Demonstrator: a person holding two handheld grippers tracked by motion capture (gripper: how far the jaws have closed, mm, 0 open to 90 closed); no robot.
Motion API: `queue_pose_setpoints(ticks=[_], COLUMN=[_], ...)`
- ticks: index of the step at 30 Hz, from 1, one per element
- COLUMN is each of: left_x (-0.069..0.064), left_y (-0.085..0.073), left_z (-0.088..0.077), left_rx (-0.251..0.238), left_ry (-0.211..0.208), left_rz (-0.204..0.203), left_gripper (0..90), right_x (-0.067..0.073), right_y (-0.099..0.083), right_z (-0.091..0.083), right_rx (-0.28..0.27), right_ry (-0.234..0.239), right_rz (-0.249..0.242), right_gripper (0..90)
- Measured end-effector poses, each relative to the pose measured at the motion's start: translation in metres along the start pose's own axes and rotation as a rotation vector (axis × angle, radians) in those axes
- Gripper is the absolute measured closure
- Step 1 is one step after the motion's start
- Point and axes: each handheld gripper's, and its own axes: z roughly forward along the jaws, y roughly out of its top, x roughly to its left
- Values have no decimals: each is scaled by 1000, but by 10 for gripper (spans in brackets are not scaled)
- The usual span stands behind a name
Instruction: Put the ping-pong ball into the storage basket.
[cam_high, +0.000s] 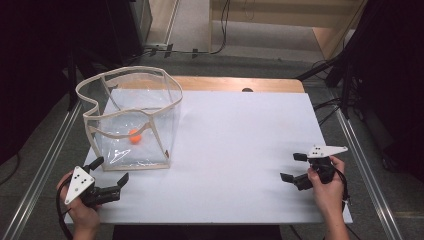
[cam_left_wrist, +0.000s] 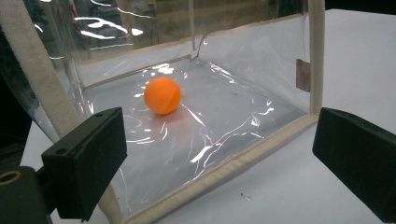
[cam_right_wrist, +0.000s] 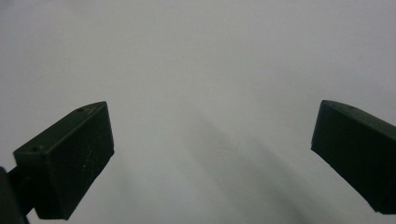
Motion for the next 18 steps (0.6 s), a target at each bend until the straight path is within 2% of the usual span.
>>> queue_pose_setpoints(ticks=[18], left_x=[0], left_y=[0], left_z=[0], left_rx=[-4], left_ry=[3], left_rz=[-3], left_gripper=[36], right_x=[-9], right_y=[-23], right_z=[-14], right_rx=[-53], right_ry=[-13], right_rz=[42], right_gripper=[0])
